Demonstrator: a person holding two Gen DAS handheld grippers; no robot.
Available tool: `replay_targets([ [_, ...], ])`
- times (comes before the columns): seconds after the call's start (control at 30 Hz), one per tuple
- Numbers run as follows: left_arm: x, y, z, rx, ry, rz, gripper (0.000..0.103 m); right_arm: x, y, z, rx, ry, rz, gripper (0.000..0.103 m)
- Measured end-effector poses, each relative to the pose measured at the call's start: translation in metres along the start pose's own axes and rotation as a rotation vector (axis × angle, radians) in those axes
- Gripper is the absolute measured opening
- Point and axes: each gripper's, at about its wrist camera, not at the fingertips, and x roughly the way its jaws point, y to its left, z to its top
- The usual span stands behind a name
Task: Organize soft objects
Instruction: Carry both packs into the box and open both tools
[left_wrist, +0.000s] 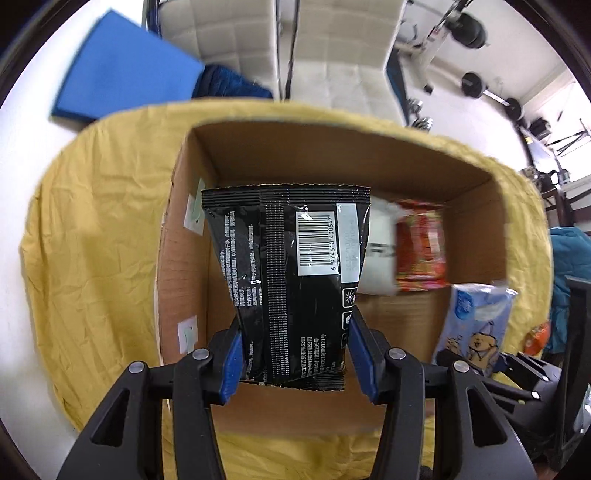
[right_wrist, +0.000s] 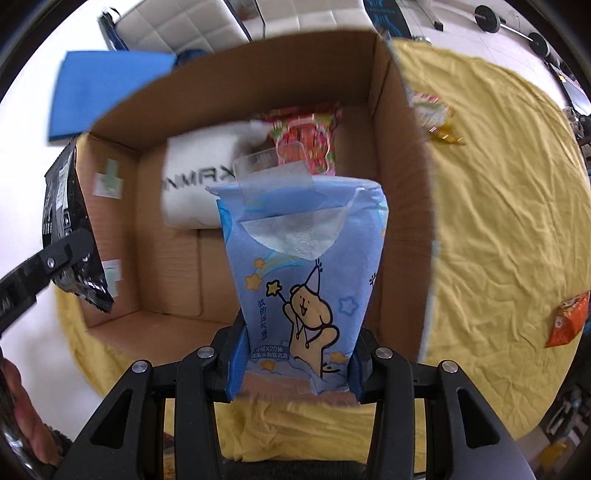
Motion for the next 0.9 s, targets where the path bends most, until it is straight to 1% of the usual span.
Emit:
replay_targets([
  [0.07,0.021,0.009,0.010,-0.010,0.031,0.005,0.048,0.023,-0.001,0.008,0.006,0.029,-0.027,0.046],
  [0.2,0.058,0.021,0.030,-0.017,0.077,0.020,0.048,0.055,0.003,0.014,0.002,0.076,-0.074,0.046],
  [0.33,0.081,0.021,0.044,-0.010,0.119,0.024,0.048,0.077,0.010,0.015,-0.002,0.114,-0.119,0.046],
  [0.43,0.095,0.018,0.052,-0.006,0.147,0.006,0.048,0.091,0.011,0.015,0.002,0.137,-0.136,0.046],
  [0.5,0.104,0.016,0.056,-0.001,0.160,0.010,0.048,0.096,0.013,0.015,0.001,0.144,-0.146,0.046],
  [0.6,0.110,0.015,0.057,0.000,0.166,0.003,0.049,0.105,0.016,0.014,-0.001,0.161,-0.163,0.047],
  [0.73,0.112,0.016,0.058,-0.005,0.178,-0.012,0.050,0.110,0.017,0.011,0.000,0.172,-0.164,0.048],
  [0.83,0.114,0.029,0.063,-0.015,0.189,-0.023,0.050,0.110,0.018,0.010,-0.005,0.175,-0.165,0.050],
  [0.9,0.114,0.032,0.065,-0.023,0.203,-0.030,0.050,0.111,0.017,0.009,-0.005,0.179,-0.166,0.055],
])
